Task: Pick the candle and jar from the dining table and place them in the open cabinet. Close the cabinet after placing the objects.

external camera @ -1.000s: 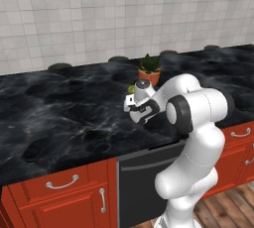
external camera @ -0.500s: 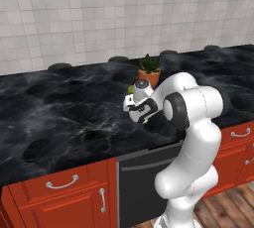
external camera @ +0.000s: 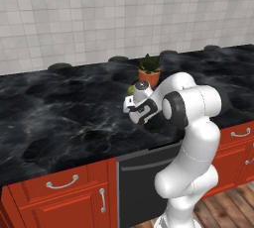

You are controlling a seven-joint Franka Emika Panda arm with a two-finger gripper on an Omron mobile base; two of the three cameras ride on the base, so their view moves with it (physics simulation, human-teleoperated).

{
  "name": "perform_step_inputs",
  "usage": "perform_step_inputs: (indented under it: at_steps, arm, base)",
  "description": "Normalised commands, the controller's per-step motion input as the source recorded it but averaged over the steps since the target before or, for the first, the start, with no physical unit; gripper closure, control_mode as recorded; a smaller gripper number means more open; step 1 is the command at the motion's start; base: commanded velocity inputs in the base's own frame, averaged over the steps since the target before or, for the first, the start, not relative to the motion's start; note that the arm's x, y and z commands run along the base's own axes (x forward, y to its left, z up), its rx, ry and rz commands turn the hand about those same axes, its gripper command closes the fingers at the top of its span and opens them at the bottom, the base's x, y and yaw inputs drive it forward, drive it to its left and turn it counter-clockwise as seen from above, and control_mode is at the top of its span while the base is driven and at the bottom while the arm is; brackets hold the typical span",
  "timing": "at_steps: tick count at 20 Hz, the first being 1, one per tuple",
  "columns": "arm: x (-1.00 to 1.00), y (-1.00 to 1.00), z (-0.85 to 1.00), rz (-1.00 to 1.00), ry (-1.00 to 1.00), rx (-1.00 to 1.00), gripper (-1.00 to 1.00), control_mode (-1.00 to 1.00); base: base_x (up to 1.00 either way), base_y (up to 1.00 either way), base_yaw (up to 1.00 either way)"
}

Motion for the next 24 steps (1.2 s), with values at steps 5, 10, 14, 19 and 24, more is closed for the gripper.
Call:
perform_step_inputs:
  at_steps: [5, 10, 14, 19, 24]
  arm:
    - [0.00, 0.00, -0.12, 0.00, 0.00, 0.00, -1.00, -1.00]
    - [0.00, 0.00, -0.14, 0.00, 0.00, 0.00, -1.00, -1.00]
    - [0.00, 0.00, -0.17, 0.00, 0.00, 0.00, 1.00, -1.00]
    - [0.04, 0.00, -0.12, 0.00, -0.01, 0.00, 1.00, -1.00]
    - [0.00, 0.00, -0.05, 0.00, 0.00, 0.00, 1.00, -1.00]
  base:
    - [0.00, 0.00, 0.00]
    - [0.00, 0.00, 0.00]
    - [0.00, 0.00, 0.00]
    - [0.00, 0.00, 0.00]
    - [0.00, 0.00, 0.00]
